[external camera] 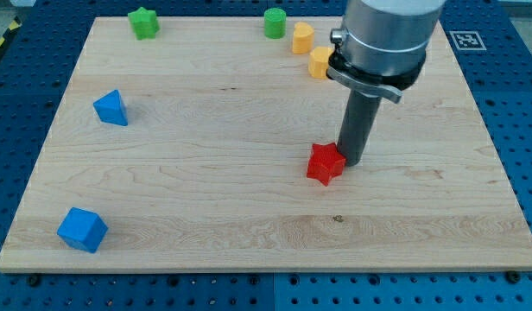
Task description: Move the red star to the bottom center of the board
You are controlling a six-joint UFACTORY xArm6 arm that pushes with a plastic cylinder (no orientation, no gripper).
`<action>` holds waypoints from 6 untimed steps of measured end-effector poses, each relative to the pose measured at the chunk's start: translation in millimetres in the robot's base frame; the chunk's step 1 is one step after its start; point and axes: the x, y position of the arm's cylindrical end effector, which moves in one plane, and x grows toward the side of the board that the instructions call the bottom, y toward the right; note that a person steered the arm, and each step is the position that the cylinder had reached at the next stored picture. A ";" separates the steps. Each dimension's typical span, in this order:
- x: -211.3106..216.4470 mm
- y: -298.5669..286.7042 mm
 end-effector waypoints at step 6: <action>24.5 -68.4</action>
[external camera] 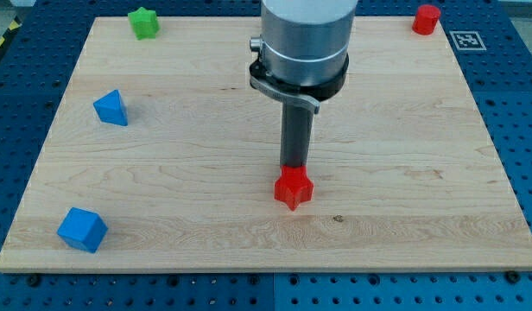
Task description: Move the red star to the bottom center of the board
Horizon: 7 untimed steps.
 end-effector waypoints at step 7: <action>-4.7 -15.0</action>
